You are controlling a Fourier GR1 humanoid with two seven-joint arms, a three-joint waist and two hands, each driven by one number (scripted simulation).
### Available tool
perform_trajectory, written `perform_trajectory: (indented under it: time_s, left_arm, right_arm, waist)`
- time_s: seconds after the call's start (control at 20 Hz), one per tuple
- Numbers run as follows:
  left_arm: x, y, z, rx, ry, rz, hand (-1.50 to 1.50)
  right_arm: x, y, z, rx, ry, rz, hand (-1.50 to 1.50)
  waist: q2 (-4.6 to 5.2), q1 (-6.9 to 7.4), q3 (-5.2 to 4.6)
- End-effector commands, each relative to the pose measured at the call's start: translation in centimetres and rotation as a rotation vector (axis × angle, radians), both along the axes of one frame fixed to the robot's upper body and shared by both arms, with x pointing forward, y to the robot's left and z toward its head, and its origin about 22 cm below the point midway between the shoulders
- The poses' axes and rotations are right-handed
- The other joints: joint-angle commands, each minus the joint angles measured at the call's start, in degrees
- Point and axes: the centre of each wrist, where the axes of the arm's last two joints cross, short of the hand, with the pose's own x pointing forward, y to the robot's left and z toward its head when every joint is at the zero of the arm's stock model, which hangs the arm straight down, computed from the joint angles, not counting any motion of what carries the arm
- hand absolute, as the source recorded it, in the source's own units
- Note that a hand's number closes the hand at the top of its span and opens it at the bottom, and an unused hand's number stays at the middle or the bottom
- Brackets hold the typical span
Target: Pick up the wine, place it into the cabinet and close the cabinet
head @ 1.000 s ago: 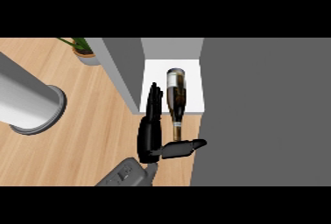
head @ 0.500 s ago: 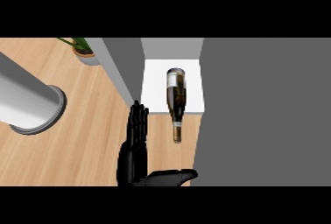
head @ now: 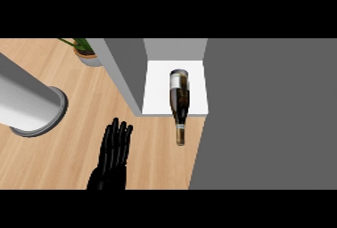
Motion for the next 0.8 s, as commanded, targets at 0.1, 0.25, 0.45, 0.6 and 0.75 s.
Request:
perform_trajectory:
  time_s: [0.1, 0.25, 0.45, 0.6, 0.75]
  left_arm:
    - [-0.7, 2.8, 1.6, 0.014, -0.007, -0.087, -1.5]
    - [-2.2, 5.6, 2.7, 0.016, -0.022, -0.082, -1.5]
    - [-3.0, 6.5, 1.3, 0.032, -0.017, -0.07, -1.5]
    - [-2.2, 8.6, 1.7, 0.049, -0.021, -0.029, -1.5]
    - [-2.0, 10.3, 2.5, 0.021, -0.035, -0.002, -1.5]
  right_arm:
    - [-1.8, 0.4, 0.6, -0.008, -0.008, 0.127, 1.5]
    - [-2.5, -0.6, 1.2, -0.048, -0.021, 0.14, 1.5]
    - [-3.1, 1.2, 0.2, 0.043, 0.084, 0.238, 1.5]
    - [-3.0, 1.3, -0.9, 0.1, 0.139, 0.271, 1.5]
    - [-3.3, 2.4, -0.3, 0.089, 0.182, 0.308, 1.5]
  waist:
    - [0.07, -0.19, -0.03]
    - [0.04, -0.03, -0.03]
    - [-0.01, 0.0, -0.07]
    - [0.05, -0.06, -0.03]
    - [0.04, 0.29, -0.09]
